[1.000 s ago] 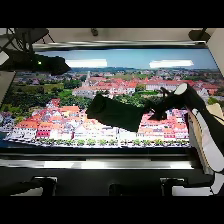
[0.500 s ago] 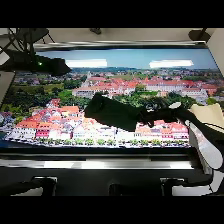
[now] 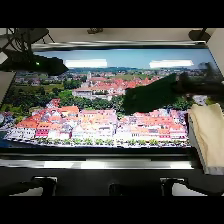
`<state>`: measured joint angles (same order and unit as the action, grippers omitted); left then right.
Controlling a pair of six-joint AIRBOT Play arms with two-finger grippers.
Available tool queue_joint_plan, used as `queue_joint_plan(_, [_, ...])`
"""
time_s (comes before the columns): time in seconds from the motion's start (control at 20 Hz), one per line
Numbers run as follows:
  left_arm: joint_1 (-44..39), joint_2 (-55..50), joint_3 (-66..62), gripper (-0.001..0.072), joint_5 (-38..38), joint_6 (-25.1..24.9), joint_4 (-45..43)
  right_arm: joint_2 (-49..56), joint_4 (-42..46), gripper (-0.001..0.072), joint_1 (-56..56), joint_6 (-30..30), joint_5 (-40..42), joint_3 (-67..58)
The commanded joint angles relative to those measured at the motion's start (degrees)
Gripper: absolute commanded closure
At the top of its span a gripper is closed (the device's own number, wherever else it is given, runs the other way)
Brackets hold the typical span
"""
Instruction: Fold the shirts.
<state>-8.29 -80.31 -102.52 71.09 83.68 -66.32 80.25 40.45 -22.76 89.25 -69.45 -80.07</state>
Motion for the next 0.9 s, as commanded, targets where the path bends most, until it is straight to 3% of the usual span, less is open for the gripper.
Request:
queue_joint_plan(0.0, [0.1,0.0,0.0,0.0672,2.1,-1.5,-0.4,-2.5,11.4,0.0668,-12.1,8.8,-10.2,-12.4])
queue_joint_plan(0.35, [0.1,0.0,0.0,0.0672,2.9,-3.0,-0.4,-3.3,11.1,0.0667,-30.4,13.6,-23.9,-23.4])
queue_joint_plan(0.65, [0.1,0.0,0.0,0.0672,2.9,-3.0,-0.4,-5.1,11.8,0.0667,-40.5,18.9,-23.0,-24.6])
queue_joint_plan(0.85, [0.1,0.0,0.0,0.0672,3.1,-2.9,-0.3,-5.1,23.1,0.0666,-40.6,20.8,-28.9,-23.9])
